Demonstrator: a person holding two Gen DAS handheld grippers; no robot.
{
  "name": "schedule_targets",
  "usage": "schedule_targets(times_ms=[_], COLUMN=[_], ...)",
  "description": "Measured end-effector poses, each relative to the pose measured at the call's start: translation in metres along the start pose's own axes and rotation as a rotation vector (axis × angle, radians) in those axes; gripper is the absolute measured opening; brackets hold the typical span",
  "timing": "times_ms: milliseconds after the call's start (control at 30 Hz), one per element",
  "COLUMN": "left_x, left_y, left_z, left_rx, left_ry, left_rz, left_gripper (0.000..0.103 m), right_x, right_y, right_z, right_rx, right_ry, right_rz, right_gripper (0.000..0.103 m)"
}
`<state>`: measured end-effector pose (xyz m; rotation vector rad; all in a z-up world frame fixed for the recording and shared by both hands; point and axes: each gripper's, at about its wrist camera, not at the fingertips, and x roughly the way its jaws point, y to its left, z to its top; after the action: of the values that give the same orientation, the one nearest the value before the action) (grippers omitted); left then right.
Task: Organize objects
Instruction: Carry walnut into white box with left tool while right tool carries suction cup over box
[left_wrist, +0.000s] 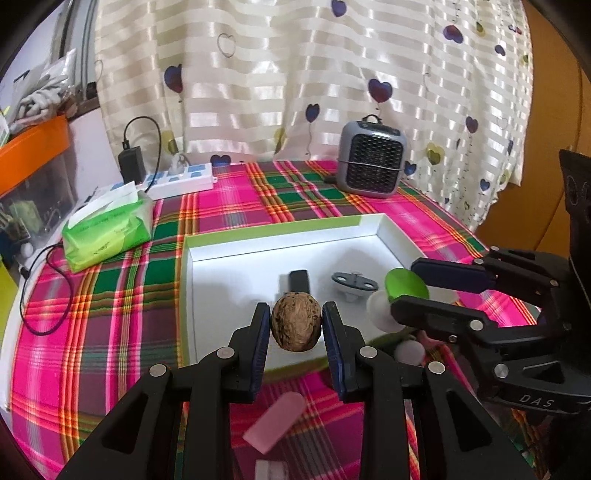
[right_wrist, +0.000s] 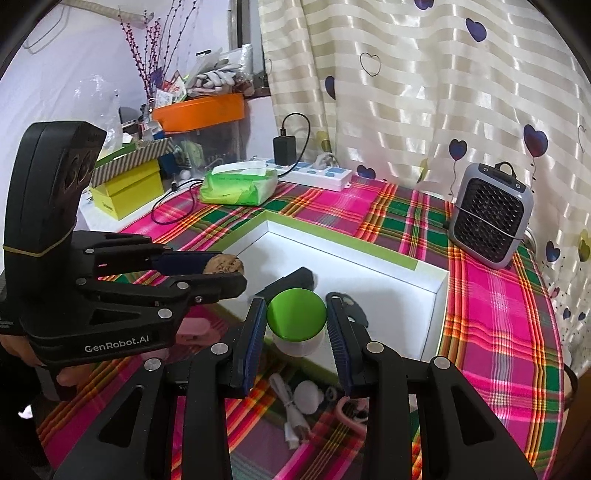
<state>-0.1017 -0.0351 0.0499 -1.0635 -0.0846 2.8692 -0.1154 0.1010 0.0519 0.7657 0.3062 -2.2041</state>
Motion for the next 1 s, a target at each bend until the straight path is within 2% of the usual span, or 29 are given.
schedule_targets(times_ms=[467, 1000], left_x=[0.028, 0.047], left_y=[0.017, 0.016], left_z=[0.003, -0.002], left_rx=[-0.035, -0.011], left_ry=[0.025, 0.070], left_rz=[0.047, 0.046], left_gripper=[0.027, 0.027], right_x=[0.033, 0.051], right_y=[-0.010, -0.014], right_z=[0.001, -0.005], right_rx=[0.025, 0.041], right_ry=[0.045, 0.093], right_rz=[0.000, -0.001], right_gripper=[0.035, 0.035])
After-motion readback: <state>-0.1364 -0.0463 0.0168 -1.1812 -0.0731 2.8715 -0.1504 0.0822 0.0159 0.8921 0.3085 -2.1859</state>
